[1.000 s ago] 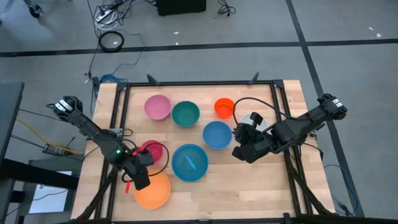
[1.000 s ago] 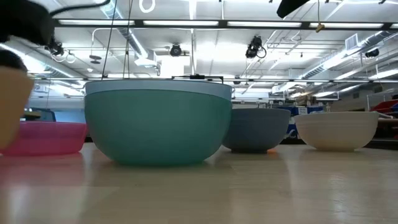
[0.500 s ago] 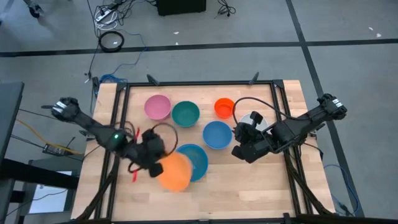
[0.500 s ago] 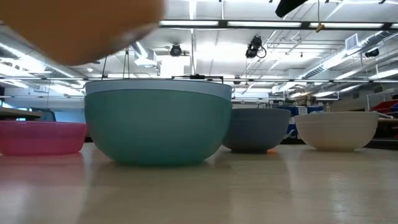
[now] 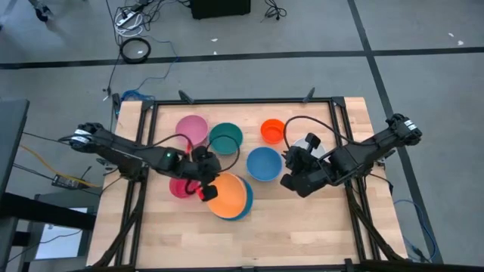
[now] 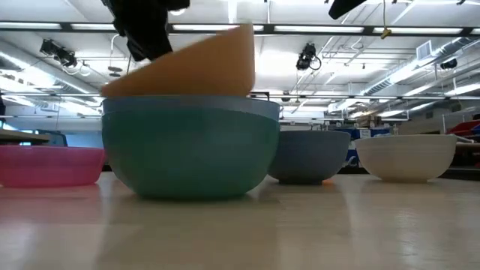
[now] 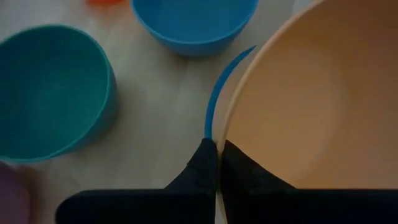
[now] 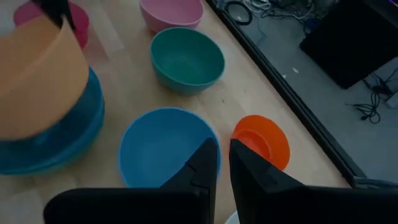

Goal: Nest bowls inside each other
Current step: Stack the light orange bowl on top of the blue bowl, then stack the dark blue bowl on top of the yellow bowl, then stack the pink bowl on top of the dark blue bowl

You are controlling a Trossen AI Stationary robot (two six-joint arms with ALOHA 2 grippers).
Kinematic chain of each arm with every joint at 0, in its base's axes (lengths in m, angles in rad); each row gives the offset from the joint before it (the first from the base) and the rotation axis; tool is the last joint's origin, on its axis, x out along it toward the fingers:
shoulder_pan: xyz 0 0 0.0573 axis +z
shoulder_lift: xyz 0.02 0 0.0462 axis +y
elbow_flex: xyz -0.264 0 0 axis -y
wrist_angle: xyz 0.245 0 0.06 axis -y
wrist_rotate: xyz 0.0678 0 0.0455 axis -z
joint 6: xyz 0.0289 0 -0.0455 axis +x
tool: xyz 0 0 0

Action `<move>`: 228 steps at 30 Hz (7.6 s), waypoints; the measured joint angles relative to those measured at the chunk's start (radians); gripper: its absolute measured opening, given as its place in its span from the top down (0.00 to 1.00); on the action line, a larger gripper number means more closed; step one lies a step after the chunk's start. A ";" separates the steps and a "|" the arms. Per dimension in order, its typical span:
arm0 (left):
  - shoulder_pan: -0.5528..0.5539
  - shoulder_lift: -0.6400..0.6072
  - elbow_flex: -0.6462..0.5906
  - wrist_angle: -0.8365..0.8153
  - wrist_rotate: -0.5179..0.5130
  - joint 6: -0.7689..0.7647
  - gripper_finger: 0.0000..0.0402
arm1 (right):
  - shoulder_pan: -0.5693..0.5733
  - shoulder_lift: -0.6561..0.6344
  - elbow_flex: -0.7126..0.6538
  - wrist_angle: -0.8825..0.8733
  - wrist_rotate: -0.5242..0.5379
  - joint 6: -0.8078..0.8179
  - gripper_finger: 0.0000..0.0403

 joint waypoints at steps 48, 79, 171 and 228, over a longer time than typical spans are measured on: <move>-0.095 -0.206 0.317 -0.600 -0.215 -0.121 0.65 | -0.235 0.000 -0.438 0.622 -0.666 -0.434 0.58; -0.112 -0.206 0.316 -0.600 -0.274 -0.107 0.65 | -0.236 0.229 -0.573 0.860 -0.574 -0.598 0.70; 0.644 -0.279 -0.281 -0.246 0.187 1.071 0.65 | -0.135 -0.003 0.054 0.407 -0.509 -0.509 0.68; 0.207 -0.232 0.106 -0.218 0.462 0.673 0.99 | -0.156 -0.002 0.054 -0.185 -0.207 0.085 0.75</move>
